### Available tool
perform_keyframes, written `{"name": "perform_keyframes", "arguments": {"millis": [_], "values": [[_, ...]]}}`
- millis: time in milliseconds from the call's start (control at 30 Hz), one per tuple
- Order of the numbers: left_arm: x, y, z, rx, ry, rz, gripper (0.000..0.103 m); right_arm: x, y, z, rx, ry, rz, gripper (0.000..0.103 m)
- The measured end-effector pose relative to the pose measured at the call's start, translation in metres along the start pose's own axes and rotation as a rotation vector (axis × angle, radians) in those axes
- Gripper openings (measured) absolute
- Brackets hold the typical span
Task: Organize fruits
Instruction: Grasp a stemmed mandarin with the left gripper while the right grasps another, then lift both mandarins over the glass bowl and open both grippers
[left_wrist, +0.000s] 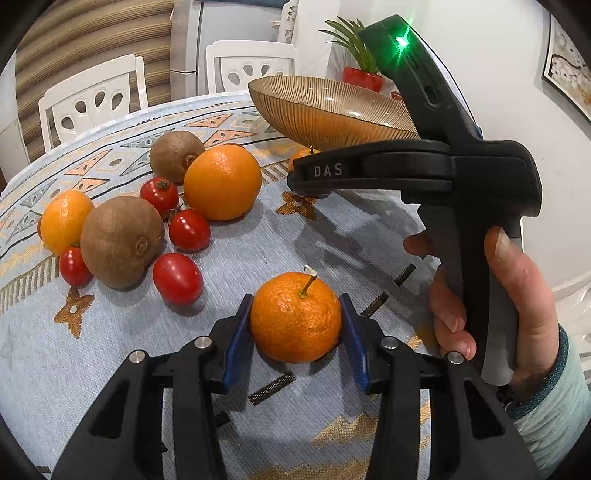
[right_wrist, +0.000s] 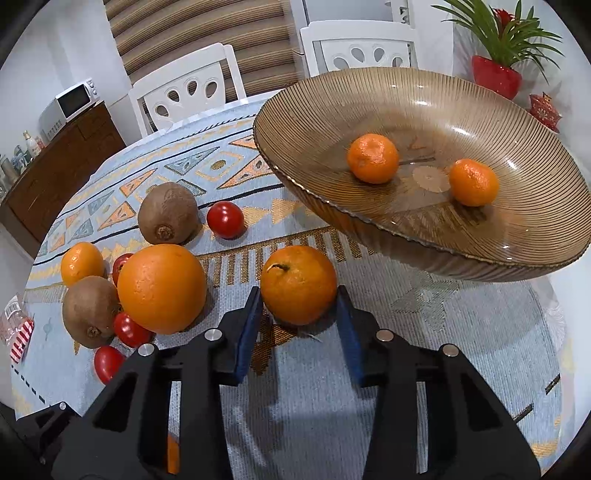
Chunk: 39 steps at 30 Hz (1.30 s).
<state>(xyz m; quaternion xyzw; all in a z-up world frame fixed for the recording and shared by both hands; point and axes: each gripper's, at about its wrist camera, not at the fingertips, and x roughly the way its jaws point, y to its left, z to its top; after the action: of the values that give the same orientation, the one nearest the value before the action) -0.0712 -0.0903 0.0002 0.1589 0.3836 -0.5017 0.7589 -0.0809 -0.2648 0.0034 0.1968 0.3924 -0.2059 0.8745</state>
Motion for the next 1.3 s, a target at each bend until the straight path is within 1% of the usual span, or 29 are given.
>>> {"name": "perform_keyframes", "arguments": {"millis": [133,400,600,700,800,933,1033,1167,1300], "values": [[0.000,0.002,0.000,-0.004,-0.004,0.002,0.044,-0.005,0.002,-0.002,-0.014,-0.019,0.019,0.040],[-0.012,0.004,-0.004,-0.035,-0.057,0.037,0.044,-0.025,0.005,-0.010,-0.028,-0.057,0.068,0.040],[-0.017,0.008,-0.004,-0.063,-0.073,0.019,0.044,-0.037,-0.001,-0.020,-0.002,-0.060,0.113,0.040],[-0.019,0.008,-0.003,-0.070,-0.077,0.024,0.044,-0.048,-0.006,-0.026,0.020,-0.066,0.152,0.040],[-0.026,0.006,0.002,-0.092,-0.072,-0.015,0.044,-0.067,-0.008,-0.029,0.019,-0.084,0.178,0.040],[-0.049,-0.010,0.033,-0.033,-0.138,-0.010,0.044,-0.106,-0.013,-0.021,0.008,-0.171,0.178,0.040],[-0.056,-0.022,0.065,0.007,-0.172,-0.010,0.044,-0.127,-0.027,-0.008,0.032,-0.224,0.141,0.040],[-0.042,-0.029,0.106,0.022,-0.183,-0.013,0.044,-0.139,-0.052,0.007,0.077,-0.265,0.090,0.040],[-0.014,-0.028,0.143,-0.030,-0.159,-0.086,0.044,-0.135,-0.081,0.024,0.151,-0.251,0.017,0.040]]}}
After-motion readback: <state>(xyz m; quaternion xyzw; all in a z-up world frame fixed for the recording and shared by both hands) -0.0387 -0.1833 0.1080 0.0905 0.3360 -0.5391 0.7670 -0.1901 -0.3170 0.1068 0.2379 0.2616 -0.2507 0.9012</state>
